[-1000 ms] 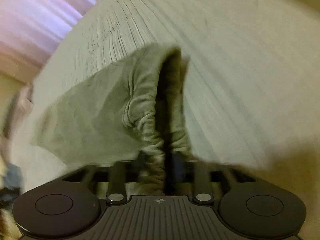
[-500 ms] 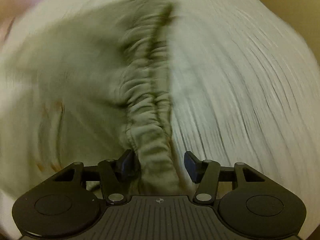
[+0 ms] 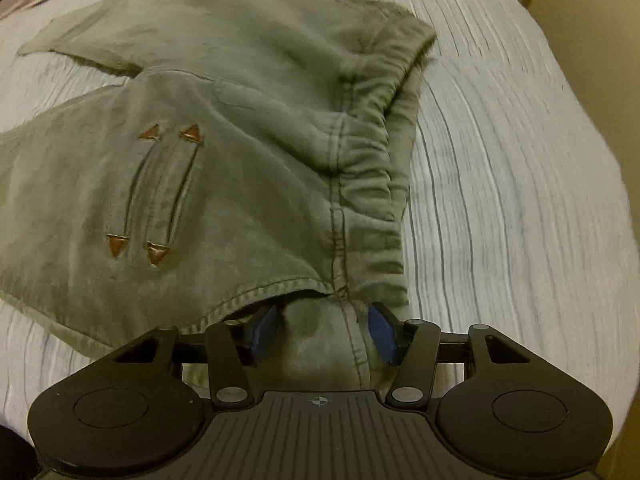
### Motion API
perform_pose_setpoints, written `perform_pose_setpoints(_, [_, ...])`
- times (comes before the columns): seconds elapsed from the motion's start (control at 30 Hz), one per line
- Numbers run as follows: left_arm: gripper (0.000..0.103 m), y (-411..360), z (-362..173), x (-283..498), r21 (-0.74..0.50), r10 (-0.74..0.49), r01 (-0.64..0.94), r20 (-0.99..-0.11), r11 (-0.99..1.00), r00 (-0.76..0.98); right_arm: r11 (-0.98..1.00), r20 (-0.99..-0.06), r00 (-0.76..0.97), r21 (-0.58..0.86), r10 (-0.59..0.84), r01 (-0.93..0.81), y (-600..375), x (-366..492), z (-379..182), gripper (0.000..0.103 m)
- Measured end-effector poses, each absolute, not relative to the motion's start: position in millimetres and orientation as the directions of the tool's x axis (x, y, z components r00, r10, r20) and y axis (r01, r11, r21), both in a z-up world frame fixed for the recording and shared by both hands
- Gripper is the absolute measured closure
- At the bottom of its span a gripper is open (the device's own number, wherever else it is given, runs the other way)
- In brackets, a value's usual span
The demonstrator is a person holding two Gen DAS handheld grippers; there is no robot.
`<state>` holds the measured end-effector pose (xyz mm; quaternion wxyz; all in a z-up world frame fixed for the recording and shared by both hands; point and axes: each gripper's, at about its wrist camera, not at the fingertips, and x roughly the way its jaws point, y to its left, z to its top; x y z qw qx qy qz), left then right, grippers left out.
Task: Fold clothes
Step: 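Release the waistband with the right gripper and withdraw both grippers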
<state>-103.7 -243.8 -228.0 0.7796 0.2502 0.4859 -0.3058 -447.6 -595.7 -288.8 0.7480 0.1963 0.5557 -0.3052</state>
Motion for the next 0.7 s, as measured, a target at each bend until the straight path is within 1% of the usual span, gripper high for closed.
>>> perform_pose_setpoints(0.17, [0.053,-223,-209,-117,0.119,-0.243,0.727,-0.896,0.677,0.373,0.706,-0.941,0.282,0.073,-0.185,0.705,-609,-454,-250,0.049])
perform_pose_setpoints(0.2, [0.052,-221,-205,-120,0.120,-0.247,0.732,-0.894,0.671,0.373,0.700,-0.937,0.300,0.095,-0.177,0.708,-606,-454,-237,0.047])
perform_pose_setpoints(0.23, [0.052,-220,-201,-122,0.120,-0.252,0.738,-0.893,0.664,0.372,0.697,-0.934,0.312,0.106,-0.176,0.709,-600,-457,-223,0.044])
perform_pose_setpoints(0.27, [0.052,-220,-198,-124,0.119,-0.257,0.744,-0.893,0.658,0.370,0.697,-0.929,0.323,0.112,-0.179,0.708,-595,-457,-215,0.027])
perform_pose_setpoints(0.3, [0.052,-221,-195,-125,0.118,-0.261,0.749,-0.892,0.652,0.368,0.702,-0.924,0.335,0.115,-0.184,0.703,-589,-459,-205,0.016])
perform_pose_setpoints(0.4, [0.050,-226,-184,-129,0.116,-0.283,0.770,-0.887,0.628,0.365,0.718,-0.913,0.361,0.120,-0.192,0.685,-572,-461,-182,0.016])
perform_pose_setpoints(0.47, [0.048,-229,-177,-130,0.120,-0.299,0.784,-0.880,0.609,0.368,0.718,-0.915,0.359,0.123,-0.185,0.685,-565,-458,-176,0.016])
perform_pose_setpoints(0.6, [0.041,-233,-164,-131,0.140,-0.324,0.807,-0.866,0.574,0.381,0.710,-0.915,0.353,0.116,-0.195,0.694,-553,-450,-167,0.016])
perform_pose_setpoints(0.7, [0.039,-233,-159,-133,0.165,-0.328,0.820,-0.860,0.548,0.392,0.705,-0.916,0.344,0.105,-0.206,0.702,-544,-442,-159,0.016])
